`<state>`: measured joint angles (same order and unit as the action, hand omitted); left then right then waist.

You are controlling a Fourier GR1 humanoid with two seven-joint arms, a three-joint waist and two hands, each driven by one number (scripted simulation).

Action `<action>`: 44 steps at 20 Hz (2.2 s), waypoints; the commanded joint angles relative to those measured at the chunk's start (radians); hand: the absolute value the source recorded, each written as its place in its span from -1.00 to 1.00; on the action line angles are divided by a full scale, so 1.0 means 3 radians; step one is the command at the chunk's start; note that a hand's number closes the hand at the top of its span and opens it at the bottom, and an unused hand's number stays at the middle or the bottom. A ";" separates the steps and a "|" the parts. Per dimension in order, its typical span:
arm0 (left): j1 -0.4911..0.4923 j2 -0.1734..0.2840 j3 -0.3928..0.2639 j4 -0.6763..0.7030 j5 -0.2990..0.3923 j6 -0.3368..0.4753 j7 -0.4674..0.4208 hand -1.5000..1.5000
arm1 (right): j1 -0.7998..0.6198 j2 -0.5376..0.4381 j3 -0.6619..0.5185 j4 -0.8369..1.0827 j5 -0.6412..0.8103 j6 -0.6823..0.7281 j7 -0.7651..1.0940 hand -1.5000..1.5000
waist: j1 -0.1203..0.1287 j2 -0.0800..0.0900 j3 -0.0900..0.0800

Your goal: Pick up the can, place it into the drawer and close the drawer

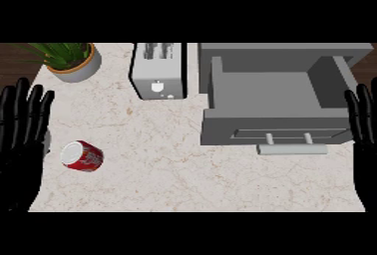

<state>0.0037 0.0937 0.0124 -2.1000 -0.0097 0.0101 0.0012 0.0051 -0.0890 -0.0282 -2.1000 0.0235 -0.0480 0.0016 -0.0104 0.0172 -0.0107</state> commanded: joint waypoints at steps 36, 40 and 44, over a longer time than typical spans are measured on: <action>0.0033 0.1342 0.0845 0.1602 0.2012 -0.3192 0.0306 -1.00 | 0.0753 0.0121 -0.0169 0.0077 -0.0068 0.0299 0.0245 -1.00 | 0.0026 -0.0058 0.0035; -0.0027 0.1261 0.0946 0.1850 0.1750 -0.3347 0.0165 -1.00 | 0.0752 -0.0046 -0.0476 0.0409 -0.0282 0.0552 -0.0129 -1.00 | 0.0022 -0.0057 0.0035; -0.0157 0.0965 0.0895 0.1985 0.1155 -0.3301 -0.0078 -1.00 | 0.0861 -0.0089 -0.0525 0.0114 -0.0397 0.0639 0.0172 -1.00 | 0.0015 -0.0057 0.0034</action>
<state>-0.0098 0.4561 0.2889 -1.5593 0.4760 -0.9673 0.0343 0.2531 -0.0985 -0.1588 -2.0478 -0.0673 0.1127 0.0369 -0.0041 -0.0002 -0.0001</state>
